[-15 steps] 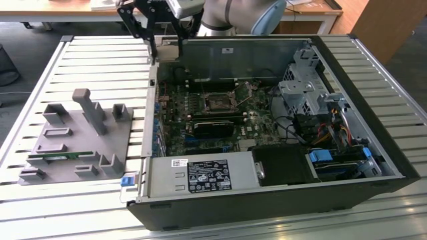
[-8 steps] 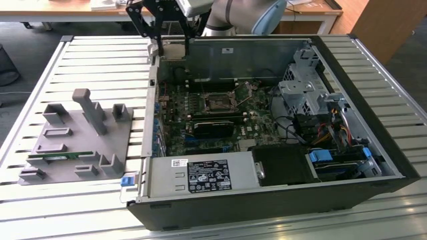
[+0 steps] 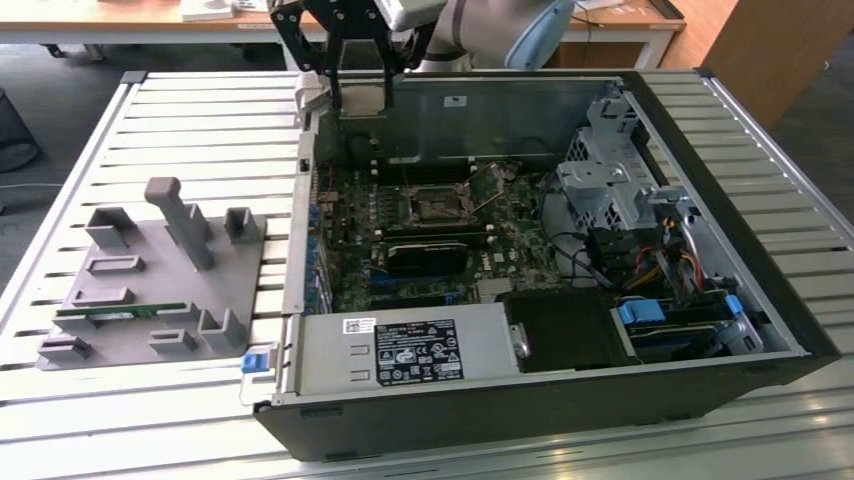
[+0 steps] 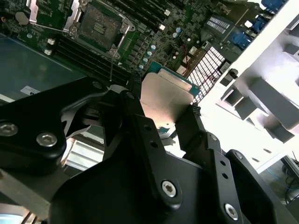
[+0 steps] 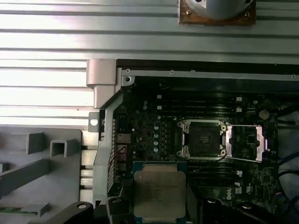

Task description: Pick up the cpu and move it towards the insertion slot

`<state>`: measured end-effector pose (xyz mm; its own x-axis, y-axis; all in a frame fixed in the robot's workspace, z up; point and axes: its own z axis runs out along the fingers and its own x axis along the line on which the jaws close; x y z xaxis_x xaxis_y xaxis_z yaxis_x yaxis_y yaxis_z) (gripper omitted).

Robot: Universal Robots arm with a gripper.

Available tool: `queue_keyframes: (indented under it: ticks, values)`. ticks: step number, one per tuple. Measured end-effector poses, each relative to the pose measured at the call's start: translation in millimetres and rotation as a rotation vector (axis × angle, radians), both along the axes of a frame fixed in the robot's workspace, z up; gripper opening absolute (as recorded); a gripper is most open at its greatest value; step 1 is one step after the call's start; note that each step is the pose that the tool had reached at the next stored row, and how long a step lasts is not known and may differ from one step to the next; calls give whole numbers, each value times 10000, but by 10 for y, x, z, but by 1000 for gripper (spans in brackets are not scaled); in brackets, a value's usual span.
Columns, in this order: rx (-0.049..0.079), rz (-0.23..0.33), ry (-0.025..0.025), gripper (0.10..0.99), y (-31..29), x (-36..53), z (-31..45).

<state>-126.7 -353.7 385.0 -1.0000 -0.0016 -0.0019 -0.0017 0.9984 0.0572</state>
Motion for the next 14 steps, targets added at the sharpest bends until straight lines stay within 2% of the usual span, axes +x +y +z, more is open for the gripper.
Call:
queue_keyframes:
  ticks: [14]
  values:
    - [0, 0, 0, 537, 78, 218, 0]
